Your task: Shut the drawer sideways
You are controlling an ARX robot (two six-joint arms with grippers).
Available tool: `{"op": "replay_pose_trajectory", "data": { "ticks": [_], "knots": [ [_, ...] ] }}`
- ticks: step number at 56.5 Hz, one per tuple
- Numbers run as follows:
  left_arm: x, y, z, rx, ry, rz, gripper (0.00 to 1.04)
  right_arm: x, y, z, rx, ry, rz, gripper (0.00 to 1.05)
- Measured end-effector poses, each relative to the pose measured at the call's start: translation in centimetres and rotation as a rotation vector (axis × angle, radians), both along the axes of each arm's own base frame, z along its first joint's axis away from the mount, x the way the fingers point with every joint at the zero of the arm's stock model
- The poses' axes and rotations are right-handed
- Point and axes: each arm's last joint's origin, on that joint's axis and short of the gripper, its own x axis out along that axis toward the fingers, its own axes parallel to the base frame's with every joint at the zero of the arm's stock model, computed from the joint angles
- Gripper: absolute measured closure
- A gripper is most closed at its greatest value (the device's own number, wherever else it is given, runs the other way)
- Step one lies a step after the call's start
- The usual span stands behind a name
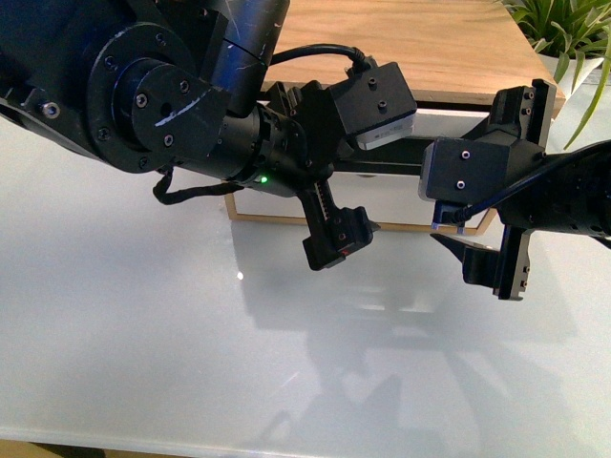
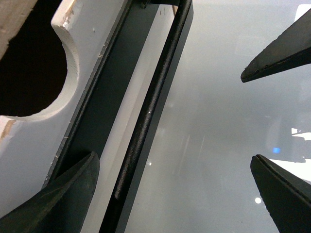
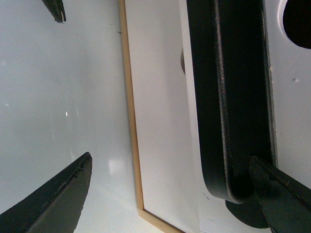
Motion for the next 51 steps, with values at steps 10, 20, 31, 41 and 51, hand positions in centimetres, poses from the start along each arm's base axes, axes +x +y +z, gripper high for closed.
{"op": "replay_pose_trajectory", "data": {
  "ticks": [10,20,31,41,51],
  "knots": [
    [1.1,-0.4,0.0,0.005,-0.019,0.032,0.09,1.0,-0.1,0.1,-0.003,-0.035,-0.023,0.09],
    [1.8,-0.5,-0.1,0.006,-0.021,0.062,0.09,1.3,-1.1,-0.6,-0.008,-0.023,-0.109,0.09],
    [1.5,-0.3,0.1,0.003,-0.009,0.052,0.09,1.0,-2.1,-0.5,0.023,-0.001,-0.158,0.09],
    [0.5,1.9,2.6,-0.033,-0.043,0.090,0.09,-1.2,-2.2,1.4,0.094,0.005,-0.142,0.09],
    [-1.0,4.2,6.5,-0.136,-0.078,0.145,0.09,-3.7,-2.8,3.9,0.176,-0.012,-0.142,0.09]
  ]
}}
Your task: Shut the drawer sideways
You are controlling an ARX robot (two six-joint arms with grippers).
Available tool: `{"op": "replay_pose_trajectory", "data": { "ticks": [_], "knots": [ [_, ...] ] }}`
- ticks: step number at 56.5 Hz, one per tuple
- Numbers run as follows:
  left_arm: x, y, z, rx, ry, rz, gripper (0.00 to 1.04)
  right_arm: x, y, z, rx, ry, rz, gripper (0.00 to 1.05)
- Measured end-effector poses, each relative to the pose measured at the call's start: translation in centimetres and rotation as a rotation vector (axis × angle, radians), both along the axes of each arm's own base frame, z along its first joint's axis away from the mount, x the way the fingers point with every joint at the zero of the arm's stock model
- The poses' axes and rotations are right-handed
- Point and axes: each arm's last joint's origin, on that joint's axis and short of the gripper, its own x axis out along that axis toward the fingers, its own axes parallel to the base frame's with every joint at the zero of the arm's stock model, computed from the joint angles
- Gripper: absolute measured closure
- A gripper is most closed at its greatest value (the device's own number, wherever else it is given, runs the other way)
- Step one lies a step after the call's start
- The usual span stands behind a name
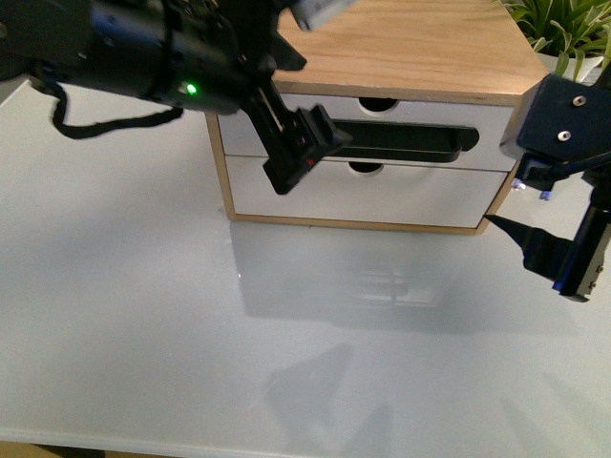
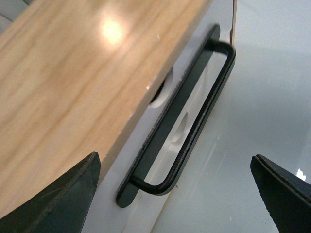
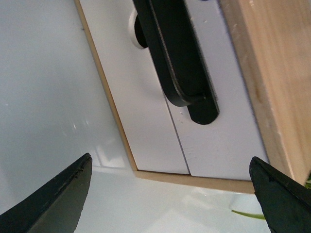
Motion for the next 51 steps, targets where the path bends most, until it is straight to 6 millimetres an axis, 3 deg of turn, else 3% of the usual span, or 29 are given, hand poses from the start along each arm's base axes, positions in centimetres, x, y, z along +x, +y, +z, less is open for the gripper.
{"op": "replay_pose_trajectory", "data": {
  "ticks": [10,18,22,26,31,35,38,42,47,51],
  "knots": [
    [-2.9,3.1,3.7,-0.152,-0.015,0.074,0.09,-3.2,-1.3,2.3,0.113,-0.018,-0.052,0.09],
    [-6.3,7.8,6.9,-0.371,-0.007,0.240,0.09,-6.7,-3.0,4.9,0.272,-0.080,-0.172,0.09],
    [-9.1,11.1,8.3,-0.506,0.016,0.373,0.09,-9.2,-4.0,6.3,0.379,-0.134,-0.281,0.09],
    [-10.9,12.5,8.6,-0.548,-0.049,0.535,0.14,-10.7,-4.4,7.1,0.452,-0.159,-0.359,0.09],
    [-13.9,14.8,8.4,-0.548,-0.185,0.841,0.30,-12.4,-4.0,8.1,0.673,-0.317,-0.551,0.24],
    [-15.9,15.8,7.7,-0.537,-0.213,0.955,0.40,-13.1,-4.0,8.2,0.828,-0.333,-0.609,0.34],
    [-17.3,16.1,7.3,-0.539,-0.228,0.978,0.49,-13.7,-4.0,7.9,0.906,-0.320,-0.642,0.43],
    [-18.9,16.0,6.7,-0.550,-0.242,0.957,0.69,-14.6,-3.8,7.1,0.991,-0.270,-0.655,0.62],
    [-20.1,16.0,5.7,-0.546,-0.235,0.962,0.92,-15.5,-3.9,6.8,1.025,-0.266,-0.668,0.85],
    [-20.8,16.0,5.3,-0.550,-0.233,0.959,1.03,-16.1,-3.9,6.6,1.033,-0.264,-0.668,0.99]
  ]
}}
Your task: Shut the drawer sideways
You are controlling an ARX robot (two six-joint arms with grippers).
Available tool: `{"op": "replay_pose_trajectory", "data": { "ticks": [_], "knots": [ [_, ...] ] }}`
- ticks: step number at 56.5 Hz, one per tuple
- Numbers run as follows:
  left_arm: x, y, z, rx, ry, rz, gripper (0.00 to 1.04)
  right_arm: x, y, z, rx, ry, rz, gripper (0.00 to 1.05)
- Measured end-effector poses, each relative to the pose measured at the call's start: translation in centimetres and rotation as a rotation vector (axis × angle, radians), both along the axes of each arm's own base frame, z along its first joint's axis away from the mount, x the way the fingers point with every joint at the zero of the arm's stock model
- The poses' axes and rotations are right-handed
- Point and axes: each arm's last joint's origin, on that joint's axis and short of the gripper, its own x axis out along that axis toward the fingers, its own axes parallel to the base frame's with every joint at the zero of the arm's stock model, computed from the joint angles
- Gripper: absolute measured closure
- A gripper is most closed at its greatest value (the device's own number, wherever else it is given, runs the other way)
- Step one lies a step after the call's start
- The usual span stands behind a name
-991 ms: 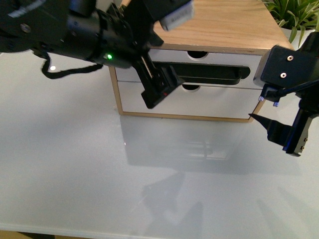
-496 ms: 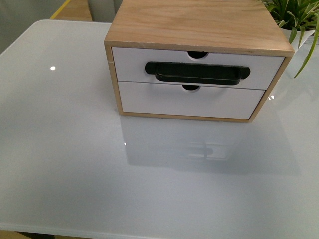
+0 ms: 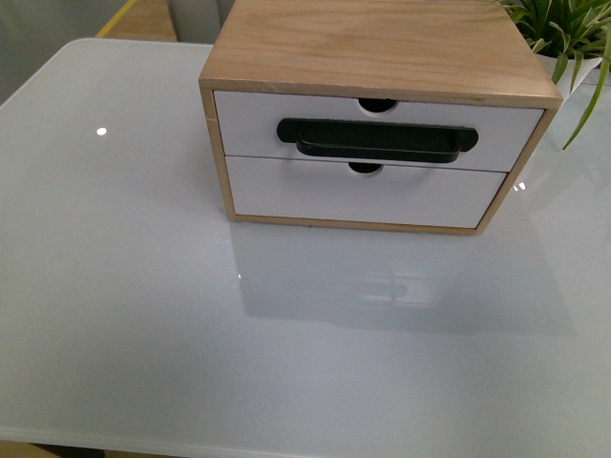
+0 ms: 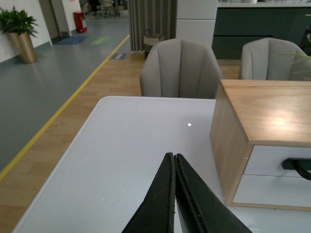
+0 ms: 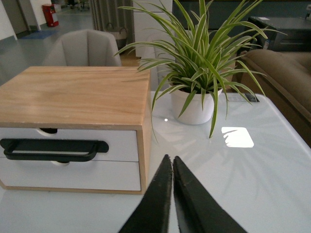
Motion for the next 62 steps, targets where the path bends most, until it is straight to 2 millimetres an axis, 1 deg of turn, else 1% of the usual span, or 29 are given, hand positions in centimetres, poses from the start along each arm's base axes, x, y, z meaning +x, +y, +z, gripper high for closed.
{"op": "replay_pose_trajectory", "data": {
  "ticks": [1,11,22,26,39,62],
  "knots": [
    [-0.2,0.0,-0.2,0.002,0.002,0.001,1.03,-0.2,0.0,-0.1,-0.002,0.000,0.000,1.03],
    [-1.5,0.0,-0.9,0.003,0.003,0.004,1.03,-1.1,0.0,-0.8,0.005,-0.014,0.002,1.03],
    [-2.9,0.0,-1.5,0.003,0.000,0.004,1.03,-2.1,0.0,-0.5,0.006,-0.026,0.000,1.03],
    [-3.2,0.0,-2.1,0.003,-0.010,0.003,1.03,-2.4,0.0,-0.5,0.006,-0.026,0.000,1.03],
    [-4.1,0.0,-1.9,0.003,-0.020,0.004,1.03,-3.2,0.0,-0.4,0.006,-0.030,0.000,1.03],
    [-5.1,0.0,-1.8,0.003,-0.023,0.004,1.03,-4.0,0.0,-0.4,0.006,-0.029,0.000,1.03]
  ]
}}
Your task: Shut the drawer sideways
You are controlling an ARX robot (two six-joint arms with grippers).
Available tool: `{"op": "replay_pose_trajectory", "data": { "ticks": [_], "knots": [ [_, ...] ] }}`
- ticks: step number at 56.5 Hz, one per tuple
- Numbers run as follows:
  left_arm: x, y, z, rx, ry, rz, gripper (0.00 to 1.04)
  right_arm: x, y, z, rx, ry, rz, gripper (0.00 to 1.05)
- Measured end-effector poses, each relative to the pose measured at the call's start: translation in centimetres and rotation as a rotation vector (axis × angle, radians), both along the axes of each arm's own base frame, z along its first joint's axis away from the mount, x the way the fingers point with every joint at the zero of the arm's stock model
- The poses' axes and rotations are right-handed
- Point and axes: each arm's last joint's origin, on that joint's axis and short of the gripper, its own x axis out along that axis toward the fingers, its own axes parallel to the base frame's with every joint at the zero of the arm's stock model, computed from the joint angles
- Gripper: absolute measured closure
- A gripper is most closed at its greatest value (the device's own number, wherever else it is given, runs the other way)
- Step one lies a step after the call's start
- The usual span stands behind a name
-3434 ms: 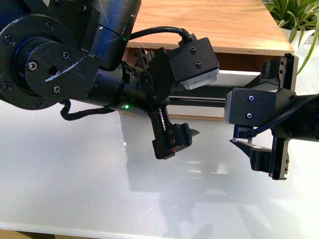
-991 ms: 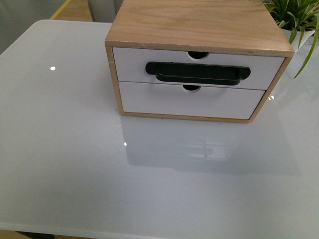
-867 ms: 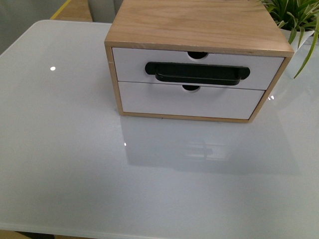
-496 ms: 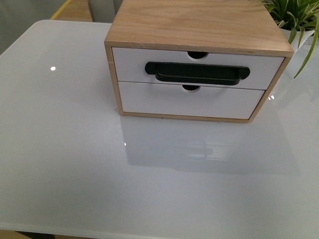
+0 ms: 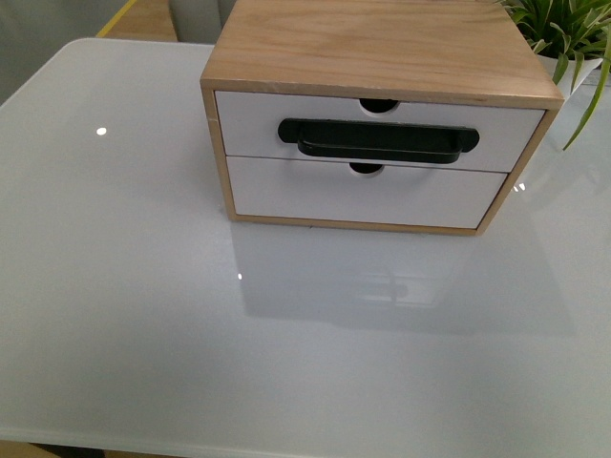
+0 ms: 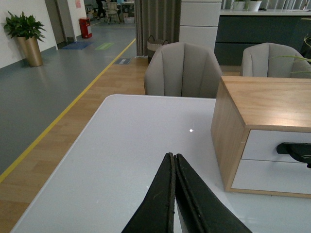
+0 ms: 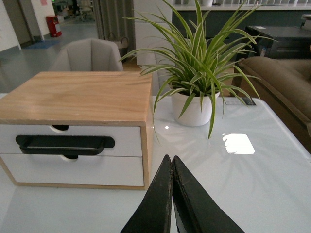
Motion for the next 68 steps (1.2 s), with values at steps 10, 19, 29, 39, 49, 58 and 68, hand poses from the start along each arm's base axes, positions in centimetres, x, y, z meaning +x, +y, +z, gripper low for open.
{"op": "replay_pose_trajectory", "data": {
  "ticks": [10,19,29,39,49,58,68],
  "knots": [
    [-0.4,0.0,0.0,0.000,-0.001,0.000,1.03,-1.1,0.0,-0.3,0.000,0.006,0.000,1.03],
    [-1.4,0.0,-0.3,0.000,0.007,0.000,1.03,-1.1,0.0,-0.3,0.000,0.005,0.000,1.03],
    [-1.5,0.0,-0.3,0.000,0.006,0.000,1.03,-1.1,0.0,-0.3,0.000,0.004,0.000,1.03],
    [-1.5,0.0,-0.3,0.000,0.006,0.000,0.87,-1.1,0.0,-0.3,0.000,0.004,0.000,0.94],
    [-1.5,0.0,-0.3,0.000,0.006,0.000,0.55,-1.1,0.0,-0.3,0.000,0.004,0.000,0.62],
    [-1.5,0.0,-0.3,0.000,0.006,0.000,0.25,-1.1,0.0,-0.3,0.000,0.004,0.000,0.32],
    [-1.5,0.0,-0.3,0.000,0.006,0.000,0.09,-1.1,0.0,-0.3,0.001,0.004,0.000,0.08]
  ]
}}
